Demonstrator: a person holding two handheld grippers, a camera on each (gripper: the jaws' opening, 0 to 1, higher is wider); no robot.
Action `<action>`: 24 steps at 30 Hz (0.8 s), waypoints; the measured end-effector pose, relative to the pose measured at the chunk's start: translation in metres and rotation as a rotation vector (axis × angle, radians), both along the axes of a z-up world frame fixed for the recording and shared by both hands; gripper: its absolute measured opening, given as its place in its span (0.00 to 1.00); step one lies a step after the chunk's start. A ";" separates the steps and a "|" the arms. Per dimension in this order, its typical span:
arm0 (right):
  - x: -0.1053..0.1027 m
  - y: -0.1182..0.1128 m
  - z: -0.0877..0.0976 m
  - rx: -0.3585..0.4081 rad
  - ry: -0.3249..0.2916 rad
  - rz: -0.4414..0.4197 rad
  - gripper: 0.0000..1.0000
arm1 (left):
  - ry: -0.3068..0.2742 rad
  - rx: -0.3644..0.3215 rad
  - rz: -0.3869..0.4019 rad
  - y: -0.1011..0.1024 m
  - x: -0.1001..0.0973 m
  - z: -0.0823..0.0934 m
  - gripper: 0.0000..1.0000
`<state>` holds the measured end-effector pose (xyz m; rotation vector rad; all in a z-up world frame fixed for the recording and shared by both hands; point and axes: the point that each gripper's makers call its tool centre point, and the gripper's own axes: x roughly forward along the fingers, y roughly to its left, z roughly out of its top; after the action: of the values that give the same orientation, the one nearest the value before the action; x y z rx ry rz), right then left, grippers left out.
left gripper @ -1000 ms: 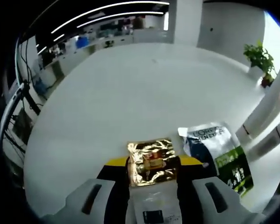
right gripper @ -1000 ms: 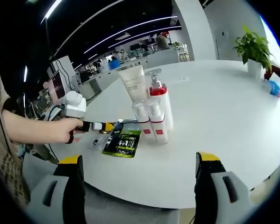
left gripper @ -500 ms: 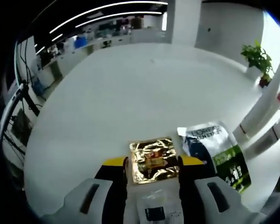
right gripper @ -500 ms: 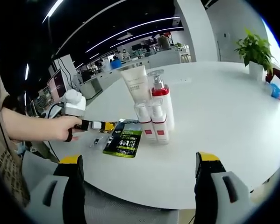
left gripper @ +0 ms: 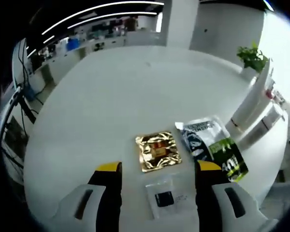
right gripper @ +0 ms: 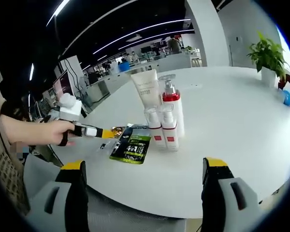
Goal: Arrange the skincare products in the storage area until every visible bottle or jar stands upright without overlapping.
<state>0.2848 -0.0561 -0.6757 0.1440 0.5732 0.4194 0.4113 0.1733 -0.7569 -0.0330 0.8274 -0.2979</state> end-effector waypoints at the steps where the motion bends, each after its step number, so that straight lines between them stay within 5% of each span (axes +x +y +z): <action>1: 0.000 0.001 0.000 -0.002 -0.001 0.004 1.00 | -0.004 -0.016 -0.009 0.000 -0.005 0.005 0.65; 9: -0.002 0.005 0.003 -0.020 -0.019 0.033 1.00 | -0.065 -0.111 -0.140 -0.005 -0.035 0.039 0.79; 24: -0.002 0.007 0.004 -0.033 -0.040 0.059 1.00 | -0.101 -0.132 -0.231 0.015 -0.099 0.058 0.97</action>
<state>0.2823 -0.0491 -0.6717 0.0872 0.5454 0.4693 0.3126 0.1887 -0.6987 -0.0460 0.7109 -0.5674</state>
